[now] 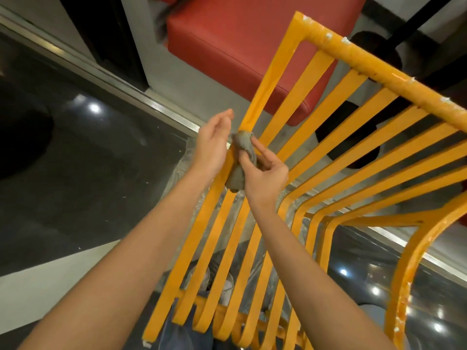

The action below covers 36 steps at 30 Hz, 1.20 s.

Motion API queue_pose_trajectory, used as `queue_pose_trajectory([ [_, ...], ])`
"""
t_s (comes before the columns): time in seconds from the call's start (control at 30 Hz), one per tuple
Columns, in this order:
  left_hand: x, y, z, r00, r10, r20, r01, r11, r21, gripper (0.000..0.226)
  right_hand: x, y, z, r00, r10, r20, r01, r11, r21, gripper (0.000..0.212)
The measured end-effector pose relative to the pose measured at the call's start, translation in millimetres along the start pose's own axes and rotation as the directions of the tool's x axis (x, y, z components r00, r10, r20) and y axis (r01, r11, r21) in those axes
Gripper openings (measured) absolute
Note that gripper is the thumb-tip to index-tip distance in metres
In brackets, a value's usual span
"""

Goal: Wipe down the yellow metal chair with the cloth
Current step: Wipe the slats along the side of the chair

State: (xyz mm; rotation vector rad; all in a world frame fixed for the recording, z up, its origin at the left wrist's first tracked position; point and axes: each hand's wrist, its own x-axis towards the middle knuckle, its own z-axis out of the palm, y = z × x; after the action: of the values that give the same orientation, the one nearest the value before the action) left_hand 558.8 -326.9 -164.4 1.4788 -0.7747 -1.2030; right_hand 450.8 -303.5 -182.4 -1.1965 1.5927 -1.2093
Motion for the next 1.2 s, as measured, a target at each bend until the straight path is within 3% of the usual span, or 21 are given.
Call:
queue_pose_trajectory([
  [0.1, 28, 10, 20, 0.999, 0.001, 0.037, 0.000, 1.000, -0.030, 0.038, 29, -17, 3, 0.955, -0.267, -0.129, 0.266, 0.964, -0.023, 0.044],
  [0.2, 39, 18, 35, 0.995, -0.033, 0.095, 0.052, 0.978, -0.204, 0.042, 67, -23, 13, 0.873, -0.460, -0.160, 0.434, 0.884, -0.174, 0.048],
  [0.27, 43, 21, 39, 0.992, -0.074, 0.107, 0.100, 0.959, -0.264, 0.043, 69, -14, 18, 0.856, -0.508, -0.094, 0.474, 0.845, -0.248, 0.046],
  [0.4, 48, 15, 37, 0.975, -0.118, 0.188, 0.180, 0.918, -0.354, 0.046, 44, 16, 1, 0.813, -0.543, 0.209, 0.581, 0.736, -0.348, 0.042],
  [0.57, 54, 12, 33, 0.965, -0.143, 0.219, 0.221, 0.893, -0.392, 0.050, 89, -14, 11, 0.801, -0.597, 0.035, 0.567, 0.739, -0.365, 0.044],
  [0.7, 52, 10, 33, 0.961, -0.143, 0.235, 0.228, 0.893, -0.388, 0.045, 51, 10, -6, 0.798, -0.522, 0.300, 0.601, 0.718, -0.352, 0.044],
  [0.77, 52, 10, 32, 0.963, -0.147, 0.227, 0.230, 0.888, -0.400, 0.044, 62, 5, -6, 0.804, -0.516, 0.295, 0.594, 0.707, -0.384, 0.044],
  [0.87, 52, 11, 33, 0.960, -0.196, 0.202, 0.268, 0.854, -0.445, 0.041, 86, -16, 7, 0.812, -0.560, 0.164, 0.572, 0.707, -0.416, 0.047],
  [1.03, 48, 8, 27, 0.959, -0.166, 0.231, 0.254, 0.863, -0.437, 0.048, 56, 3, -17, 0.760, -0.488, 0.429, 0.648, 0.615, -0.449, 0.052],
  [1.2, 44, 12, 30, 0.973, -0.163, 0.161, 0.219, 0.865, -0.451, 0.046, 93, -25, -1, 0.770, -0.601, 0.213, 0.620, 0.627, -0.472, 0.051],
])
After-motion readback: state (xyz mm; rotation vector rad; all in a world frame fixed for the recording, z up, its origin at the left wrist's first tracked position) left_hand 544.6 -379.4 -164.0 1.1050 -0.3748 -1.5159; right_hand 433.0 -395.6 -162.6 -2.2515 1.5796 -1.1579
